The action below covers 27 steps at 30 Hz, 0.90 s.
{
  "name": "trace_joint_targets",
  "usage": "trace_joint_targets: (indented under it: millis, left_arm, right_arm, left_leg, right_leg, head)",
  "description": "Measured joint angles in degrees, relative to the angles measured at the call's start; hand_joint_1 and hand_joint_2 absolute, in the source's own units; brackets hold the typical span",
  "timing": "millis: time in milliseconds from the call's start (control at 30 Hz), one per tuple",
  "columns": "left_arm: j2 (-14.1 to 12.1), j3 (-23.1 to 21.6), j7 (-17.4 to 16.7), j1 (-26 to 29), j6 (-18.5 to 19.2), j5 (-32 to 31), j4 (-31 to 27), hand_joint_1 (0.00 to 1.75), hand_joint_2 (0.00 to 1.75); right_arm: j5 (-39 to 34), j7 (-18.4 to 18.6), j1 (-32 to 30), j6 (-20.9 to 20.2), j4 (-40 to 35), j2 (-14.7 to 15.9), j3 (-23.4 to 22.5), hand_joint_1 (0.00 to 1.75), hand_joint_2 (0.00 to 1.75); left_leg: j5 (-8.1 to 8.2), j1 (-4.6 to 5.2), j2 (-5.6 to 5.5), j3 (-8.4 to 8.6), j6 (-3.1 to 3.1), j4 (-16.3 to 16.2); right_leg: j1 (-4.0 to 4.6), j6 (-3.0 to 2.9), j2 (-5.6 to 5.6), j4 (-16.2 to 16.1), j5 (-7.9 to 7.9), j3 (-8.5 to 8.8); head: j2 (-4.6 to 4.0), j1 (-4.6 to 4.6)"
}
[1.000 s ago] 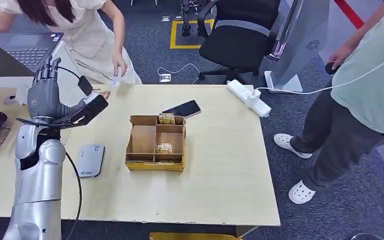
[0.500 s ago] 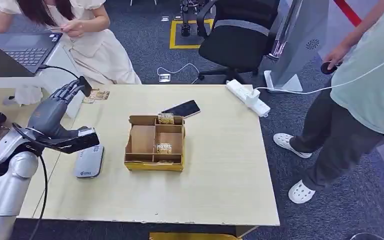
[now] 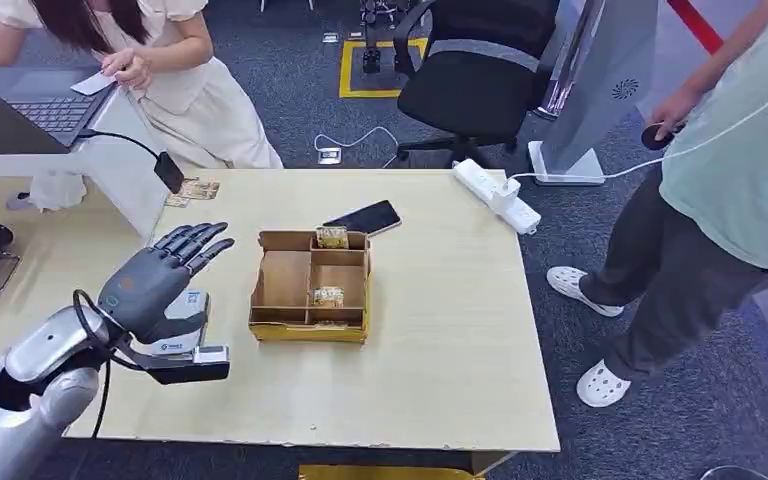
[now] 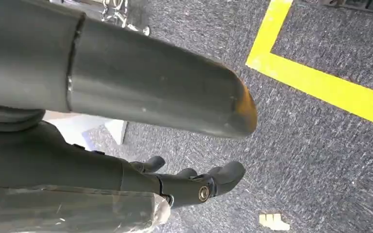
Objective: Pass the card to the sensor for recognition and then transmit it.
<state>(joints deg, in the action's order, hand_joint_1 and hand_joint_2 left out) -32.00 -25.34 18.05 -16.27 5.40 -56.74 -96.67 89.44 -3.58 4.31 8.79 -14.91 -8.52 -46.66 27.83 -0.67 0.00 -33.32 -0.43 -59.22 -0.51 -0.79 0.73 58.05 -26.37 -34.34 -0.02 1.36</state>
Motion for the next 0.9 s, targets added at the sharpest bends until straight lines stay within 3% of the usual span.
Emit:
trace_joint_targets:
  millis: [100, 233, 433, 900]
  left_arm:
    - [0.2, -2.1, -1.2, 0.1, -1.3, -3.6, -0.8, 0.00, 1.75]
    - [4.5, -6.7, -5.2, 0.2, -4.3, -11.7, -0.8, 0.00, 1.75]
    - [6.7, -9.1, -5.6, 0.3, -4.6, -12.3, -0.8, 0.00, 1.75]
    - [7.7, -10.1, -5.7, 0.3, -4.6, -12.3, -0.8, 0.00, 1.75]
  right_arm:
    - [0.0, 0.4, 0.0, 0.0, 0.1, 0.0, -0.3, 0.00, 0.00]
    - [0.1, 0.7, 0.0, 0.1, 0.2, -0.1, -0.6, 0.00, 0.00]
    - [0.1, 0.7, -0.2, 0.2, 0.3, -0.1, -1.2, 0.00, 0.00]
    - [0.2, 0.7, -0.3, 0.2, 0.3, -0.1, -1.2, 0.00, 0.00]
  left_leg:
    - [0.00, 0.00, -0.02, 0.03, 0.00, 0.0]
    - [0.00, 0.00, -0.09, 0.00, 0.00, 0.0]
    - [0.00, 0.02, -0.07, 0.01, 0.01, 0.0]
    - [0.00, 0.00, -0.07, 0.01, 0.00, 0.0]
  right_leg:
    - [0.00, 0.00, -0.04, 0.0, 0.00, 0.00]
    - [0.00, 0.00, -0.10, 0.0, 0.00, 0.04]
    - [-0.01, 0.01, -0.08, 0.0, 0.01, 0.03]
    - [0.00, 0.00, -0.07, 0.0, 0.00, 0.03]
  head:
    - [0.00, 0.02]
    - [0.00, -0.09]
    - [0.00, -0.04]
    - [0.00, -0.04]
